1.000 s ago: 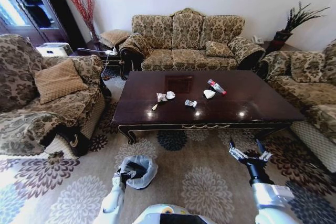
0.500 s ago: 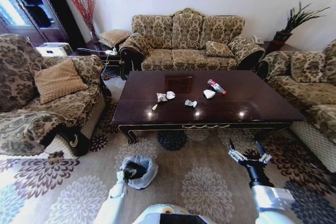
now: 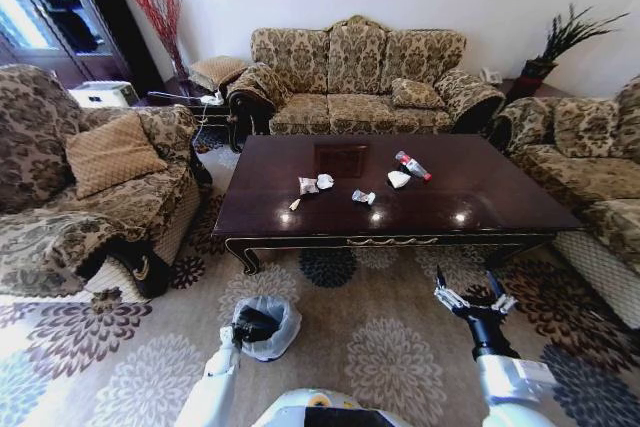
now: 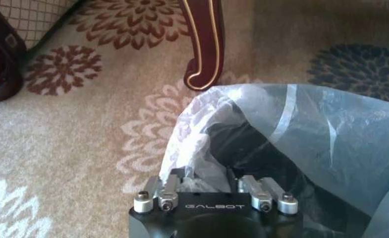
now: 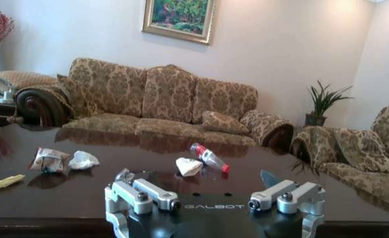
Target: Move to the front of the table and place the trash on the table into the trash bin.
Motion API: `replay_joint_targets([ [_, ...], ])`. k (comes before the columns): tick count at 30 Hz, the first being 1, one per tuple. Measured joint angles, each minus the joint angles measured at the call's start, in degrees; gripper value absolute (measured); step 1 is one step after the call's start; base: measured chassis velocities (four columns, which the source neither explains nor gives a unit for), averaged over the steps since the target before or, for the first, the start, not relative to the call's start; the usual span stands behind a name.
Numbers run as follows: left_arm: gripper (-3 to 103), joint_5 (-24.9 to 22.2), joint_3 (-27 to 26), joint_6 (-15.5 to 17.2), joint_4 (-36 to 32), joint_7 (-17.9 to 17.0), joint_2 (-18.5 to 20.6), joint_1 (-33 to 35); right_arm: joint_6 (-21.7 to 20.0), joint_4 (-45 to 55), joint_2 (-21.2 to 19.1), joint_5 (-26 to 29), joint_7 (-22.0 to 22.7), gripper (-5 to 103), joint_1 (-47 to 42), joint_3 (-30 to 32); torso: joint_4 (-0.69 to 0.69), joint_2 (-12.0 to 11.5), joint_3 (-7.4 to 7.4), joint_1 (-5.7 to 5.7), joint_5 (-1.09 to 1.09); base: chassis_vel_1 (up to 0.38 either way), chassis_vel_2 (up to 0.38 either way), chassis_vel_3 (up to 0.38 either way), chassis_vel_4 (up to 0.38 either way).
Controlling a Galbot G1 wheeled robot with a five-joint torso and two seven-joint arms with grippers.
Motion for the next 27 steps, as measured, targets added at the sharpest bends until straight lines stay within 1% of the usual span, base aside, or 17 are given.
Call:
replay_joint_targets([
  [1,45,0.0,0.0,0.0,0.0,0.0,0.0,0.0,0.0,0.0,0.0,0.0,0.0,100,0.0,0.0,0.0,0.0,0.0,0.0,0.0,0.0,0.0,0.0,0.0],
  [5,23,-0.1,-0.1,0.2,-0.1,0.0,-0.3,0.1,-0.1,0.0,0.0,-0.4,1.1,100,0.2,-0.4,0.01,0.0,0.0,0.0,0.02,0.0,0.0,0.0,0.0],
  [7,23,-0.1,-0.1,0.2,-0.2,0.1,-0.4,0.1,-0.2,0.1,0.0,-0.5,1.3,100,0.3,-0.4,0.01,0.0,0.0,0.0,0.01,0.0,0.0,0.0,0.0],
  [10,7,-0.1,-0.1,0.2,-0.2,0.1,-0.4,0.1,-0.5,0.3,-0.2,-0.5,1.7,100,0.3,-0.5,0.01,0.0,0.0,0.0,0.03,0.0,0.0,0.0,0.0],
  [11,7,-0.1,-0.1,0.2,-0.2,0.1,-0.4,0.1,-0.5,0.3,-0.2,-0.5,1.7,100,0.3,-0.5,0.01,0.0,0.0,0.0,0.03,0.0,0.0,0.0,0.0],
  [12,3,-0.1,-0.1,0.2,-0.2,0.1,-0.4,0.1,-0.5,0.4,-0.2,-0.5,1.7,100,0.4,-0.4,-0.01,0.0,0.0,0.0,0.01,0.0,0.0,0.0,0.0],
  [14,1,-0.1,0.0,0.2,-0.3,0.5,-0.6,0.3,-0.5,0.4,-0.2,-0.5,1.8,100,0.4,-0.4,-0.02,0.0,0.01,0.0,-0.15,0.0,0.0,0.0,0.0],
  [15,1,-0.1,0.0,0.2,-0.3,0.5,-0.6,0.3,-0.5,0.4,-0.2,-0.5,1.8,100,0.4,-0.4,-0.02,0.0,0.01,0.0,-0.15,0.0,0.0,0.0,0.0],
  [16,1,-0.2,0.0,0.2,-0.6,0.5,-0.5,0.4,-0.5,0.4,-0.1,-0.5,1.9,100,0.4,-0.4,-0.03,0.0,0.0,0.0,-0.02,0.0,0.0,0.0,0.0],
  [17,1,-0.4,-0.1,0.2,-1.0,0.5,-0.4,0.6,-0.5,0.4,-0.1,-0.5,2.0,100,0.5,-0.4,-0.01,0.0,0.0,0.0,0.03,0.0,0.0,0.0,0.0],
  [20,1,-0.7,-0.1,0.2,-1.6,0.4,-0.4,1.1,-0.6,0.4,0.0,-0.5,2.2,100,0.6,-0.4,0.01,0.0,0.0,0.0,0.01,0.0,0.0,0.0,0.0],
  [21,1,-1.0,0.0,0.2,-2.3,0.4,-0.4,1.5,-0.9,0.4,0.0,-0.5,2.5,100,0.7,-0.5,0.0,0.0,0.0,0.0,-0.04,0.0,0.0,0.0,0.0],
  [23,1,-1.1,0.0,0.2,-3.2,0.4,-0.4,2.2,-1.2,0.4,0.0,-0.4,2.7,100,0.8,-0.5,-0.02,0.0,0.0,0.0,-0.03,0.0,0.0,0.0,0.0],
  [27,1,-3.1,0.2,0.5,-15.5,0.0,0.0,8.2,-2.7,0.8,-0.9,0.9,3.1,100,1.9,-0.4,0.02,0.0,0.01,0.0,-0.01,0.0,0.0,0.0,0.0],
])
